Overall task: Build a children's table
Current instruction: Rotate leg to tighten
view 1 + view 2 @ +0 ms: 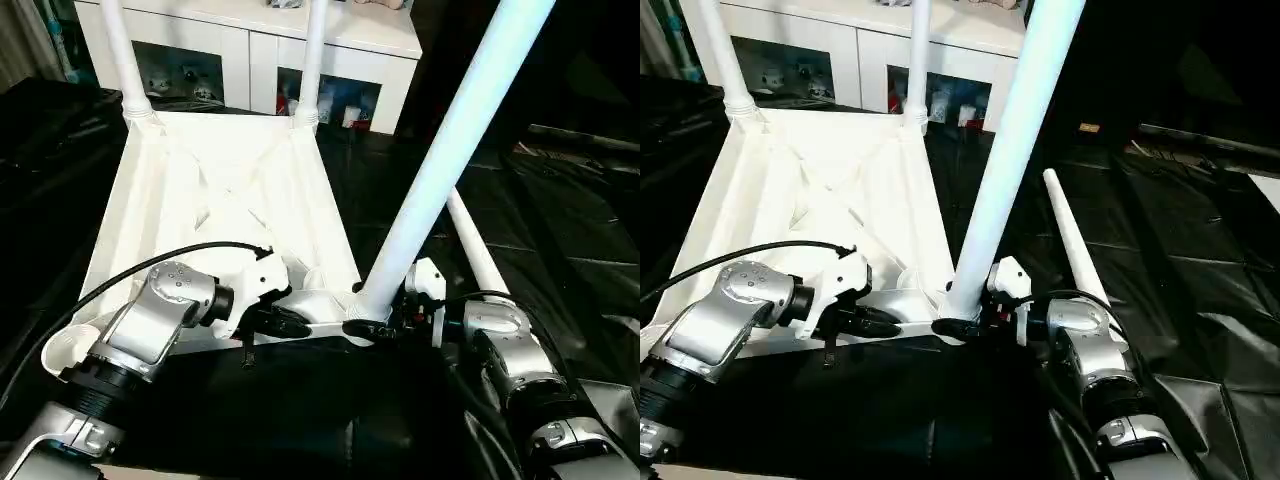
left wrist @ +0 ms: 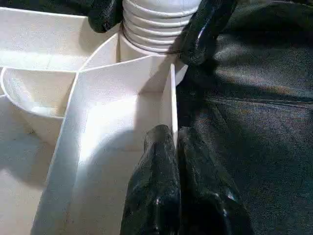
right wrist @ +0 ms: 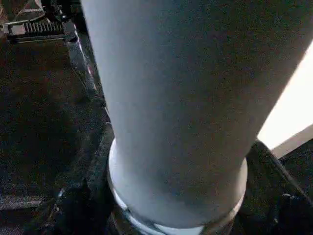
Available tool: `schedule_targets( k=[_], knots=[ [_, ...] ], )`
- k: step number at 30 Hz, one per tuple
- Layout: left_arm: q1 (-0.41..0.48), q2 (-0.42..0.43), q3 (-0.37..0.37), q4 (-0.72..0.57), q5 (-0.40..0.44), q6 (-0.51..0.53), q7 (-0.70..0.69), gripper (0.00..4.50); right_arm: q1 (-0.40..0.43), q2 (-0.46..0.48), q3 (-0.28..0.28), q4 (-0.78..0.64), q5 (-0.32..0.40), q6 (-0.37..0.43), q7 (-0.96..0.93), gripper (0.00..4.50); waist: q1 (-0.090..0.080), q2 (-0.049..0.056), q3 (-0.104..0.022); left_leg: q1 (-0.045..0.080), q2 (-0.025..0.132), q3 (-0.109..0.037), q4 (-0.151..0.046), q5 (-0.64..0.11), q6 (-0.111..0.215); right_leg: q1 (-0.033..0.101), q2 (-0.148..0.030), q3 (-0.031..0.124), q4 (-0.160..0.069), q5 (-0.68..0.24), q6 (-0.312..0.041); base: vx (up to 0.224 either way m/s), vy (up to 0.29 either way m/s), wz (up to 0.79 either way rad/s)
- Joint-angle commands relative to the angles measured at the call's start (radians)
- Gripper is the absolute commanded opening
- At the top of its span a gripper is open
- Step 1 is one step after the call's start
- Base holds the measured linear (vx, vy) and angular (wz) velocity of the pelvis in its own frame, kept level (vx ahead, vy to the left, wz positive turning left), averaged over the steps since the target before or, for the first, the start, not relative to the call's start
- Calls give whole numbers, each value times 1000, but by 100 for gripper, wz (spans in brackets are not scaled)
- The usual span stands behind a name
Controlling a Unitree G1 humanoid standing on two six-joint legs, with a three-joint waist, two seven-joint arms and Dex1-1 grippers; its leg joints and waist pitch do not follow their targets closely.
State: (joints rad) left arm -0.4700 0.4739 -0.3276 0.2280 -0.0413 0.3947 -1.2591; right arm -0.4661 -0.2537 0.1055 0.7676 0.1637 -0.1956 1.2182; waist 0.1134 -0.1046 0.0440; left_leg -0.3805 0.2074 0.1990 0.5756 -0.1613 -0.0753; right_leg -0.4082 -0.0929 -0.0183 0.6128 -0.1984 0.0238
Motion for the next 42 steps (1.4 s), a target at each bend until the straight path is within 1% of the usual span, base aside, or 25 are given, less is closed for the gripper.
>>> schedule_targets(
  k=[1,3,4,5,6,8,9,11,12,13,15,16,17,20,21,23,27,32,35,36,37,38,39,40,42],
  knots=[
    [7,-56,-33,15,-26,16,6,0,0,15,-48,43,19,53,-108,275,-1,6,-56,23,21,-4,-64,-182,53,40,-31,17,-51,-42,-254,0,0,0],
    [-4,-75,-27,40,-14,19,44,0,-5,30,-64,69,20,67,-161,275,-3,4,-54,23,21,-7,-67,-224,33,40,-34,17,-57,-108,-241,0,0,0],
    [-24,-106,-18,81,5,24,105,0,-16,51,-85,111,8,66,-272,275,-6,4,-46,26,22,-6,-73,-272,12,33,-34,19,-68,-183,-226,0,0,0],
    [-35,-121,-14,101,15,25,136,0,-22,61,-94,132,1,63,-330,275,-7,5,-43,29,20,-8,-76,-316,-1,30,-36,19,-74,-252,-213,0,0,0],
    [-39,-128,-12,111,20,26,150,0,-25,66,-99,142,-3,62,-356,275,-10,4,-44,31,20,-14,-78,-369,-27,31,-41,19,-81,-359,-183,0,0,0],
    [-94,-213,14,198,44,54,294,0,-54,120,-140,209,-13,66,-597,275,-15,8,-46,35,20,-19,-80,-395,-48,24,-43,20,-87,-407,-159,-28,-1,-1],
    [-119,-253,27,238,51,66,360,0,-70,146,-157,234,-11,75,-695,275,-21,8,-42,39,18,-19,-80,-420,-61,16,-39,19,-93,-443,-146,-55,-2,-1],
    [-140,-286,39,272,57,74,414,0,-84,168,-171,253,-7,83,-773,274,-24,7,-47,35,18,-26,-80,-449,-59,22,-44,13,-98,-484,-122,-29,1,-1],
    [-160,-313,45,307,65,72,461,0,-98,190,-186,270,-2,89,-837,274,-27,11,-46,34,17,-25,-81,-452,-57,15,-41,15,-99,-469,-117,0,0,0],
    [-165,-320,46,316,68,70,472,0,-102,196,-190,274,0,90,-853,274,-26,10,-46,41,16,-24,-79,-469,-56,8,-39,14,-103,-478,-114,0,0,0],
    [-199,-374,57,380,79,52,552,0,-137,246,-204,301,9,87,-931,274,-25,9,-47,37,15,-26,-79,-478,-48,11,-39,14,-103,-475,-111,0,0,0],
    [-204,-385,58,389,81,49,564,0,-145,258,-203,305,8,83,-938,274,-24,7,-48,41,15,-26,-78,-489,-48,7,-37,12,-104,-468,-109,0,0,0],
    [-206,-388,58,392,82,48,567,0,-148,262,-204,307,9,82,-939,274,-24,7,-48,39,15,-26,-79,-487,-45,8,-37,13,-104,-457,-110,0,0,0],
    [-218,-403,58,413,90,32,567,0,-169,283,-211,317,14,65,-908,274,-19,5,-50,29,16,-23,-80,-451,-29,15,-37,15,-98,-385,-120,0,0,0],
    [-220,-399,57,414,91,30,559,0,-173,286,-214,313,21,60,-875,330,-18,5,-50,28,16,-22,-80,-440,-23,17,-38,16,-96,-365,-125,0,0,0],
    [-221,-392,53,414,90,28,551,0,-176,283,-211,306,22,50,-856,344,-16,4,-50,25,16,-21,-81,-427,-14,20,-38,16,-94,-349,-128,0,0,0],
    [-216,-350,44,408,80,-21,478,0,-179,240,-184,277,14,61,-730,389,-17,4,-50,21,17,-21,-82,-410,-7,23,-39,16,-96,-360,-132,0,0,0],
    [-177,-281,31,352,61,-50,357,0,-143,135,-113,204,-23,64,-511,389,-12,4,-49,21,20,-18,-81,-366,6,28,-40,17,-96,-340,-147,0,0,0],
    [-159,-249,30,325,44,-54,302,0,-121,96,-91,163,-23,56,-412,389,-12,5,-50,19,21,-16,-80,-342,12,30,-40,19,-89,-295,-166,0,0,0],
    [-132,-204,23,278,16,-68,207,0,-102,56,-78,122,-17,50,-327,389,-12,7,-52,19,23,-16,-80,-321,19,35,-40,17,-84,-255,-185,0,0,0],
    [-126,-192,20,268,9,-74,181,0,-100,50,-78,118,-17,49,-315,389,-12,9,-52,17,22,-15,-79,-300,26,37,-38,17,-80,-226,-193,0,0,0],
    [-112,-174,15,241,-7,-77,136,0,-97,40,-74,109,-16,45,-302,389,-12,9,-53,19,22,-13,-77,-292,29,35,-38,18,-78,-209,-200,0,0,0],
    [-103,-161,12,221,-19,-78,103,0,-95,33,-72,105,-16,42,-294,389,-11,14,-54,24,24,-12,-76,-280,33,33,-38,18,-75,-179,-217,0,0,0],
    [-91,-147,8,196,-35,-75,65,0,-92,29,-69,96,-12,43,-283,389,-13,16,-54,19,23,-11,-77,-256,36,38,-36,18,-70,-148,-228,0,0,0],
    [-72,-120,2,153,-57,-58,8,0,-82,22,-65,69,-6,49,-250,389,-9,21,-56,24,24,-8,-72,-231,46,36,-33,19,-62,-88,-245,0,0,0]
  ],
)
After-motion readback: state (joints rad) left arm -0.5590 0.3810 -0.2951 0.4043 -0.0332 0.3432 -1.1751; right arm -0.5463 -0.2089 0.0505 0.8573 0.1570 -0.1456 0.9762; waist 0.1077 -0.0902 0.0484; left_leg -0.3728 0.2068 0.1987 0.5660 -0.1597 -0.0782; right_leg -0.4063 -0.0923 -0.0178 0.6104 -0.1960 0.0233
